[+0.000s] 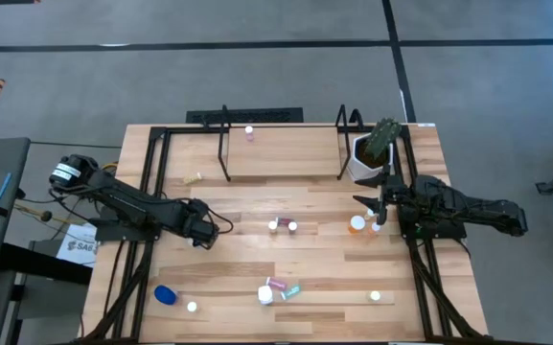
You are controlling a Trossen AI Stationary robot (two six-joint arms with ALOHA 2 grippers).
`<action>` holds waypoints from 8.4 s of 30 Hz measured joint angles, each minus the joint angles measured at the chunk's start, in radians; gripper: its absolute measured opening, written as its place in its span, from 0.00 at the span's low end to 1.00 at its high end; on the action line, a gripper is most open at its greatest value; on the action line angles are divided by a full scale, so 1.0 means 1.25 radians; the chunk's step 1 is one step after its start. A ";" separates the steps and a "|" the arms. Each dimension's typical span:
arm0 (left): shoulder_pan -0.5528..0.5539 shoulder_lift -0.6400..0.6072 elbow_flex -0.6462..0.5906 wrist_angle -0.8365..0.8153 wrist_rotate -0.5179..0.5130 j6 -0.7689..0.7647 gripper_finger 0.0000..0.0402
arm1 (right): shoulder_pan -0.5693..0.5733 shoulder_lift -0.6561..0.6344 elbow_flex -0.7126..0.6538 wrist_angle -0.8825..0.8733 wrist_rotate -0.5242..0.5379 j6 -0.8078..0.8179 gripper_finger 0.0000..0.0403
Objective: Pick and place medicine bottles onto shelf by color
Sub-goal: Put the blue pill bottle on the shelf
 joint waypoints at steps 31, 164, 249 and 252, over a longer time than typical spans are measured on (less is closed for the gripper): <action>0.016 -0.041 0.041 -0.049 -0.002 0.006 0.43 | 0.000 0.000 0.000 0.001 0.000 0.000 0.65; 0.733 0.446 0.717 -0.024 0.102 1.511 0.30 | 0.000 0.000 0.000 0.002 0.000 0.000 0.65; 0.654 0.314 0.716 -0.016 0.151 1.295 0.48 | 0.000 0.000 0.000 0.002 0.000 0.000 0.65; 0.606 0.303 0.716 -0.017 0.154 1.267 0.48 | 0.000 0.000 0.000 0.002 0.000 0.000 0.65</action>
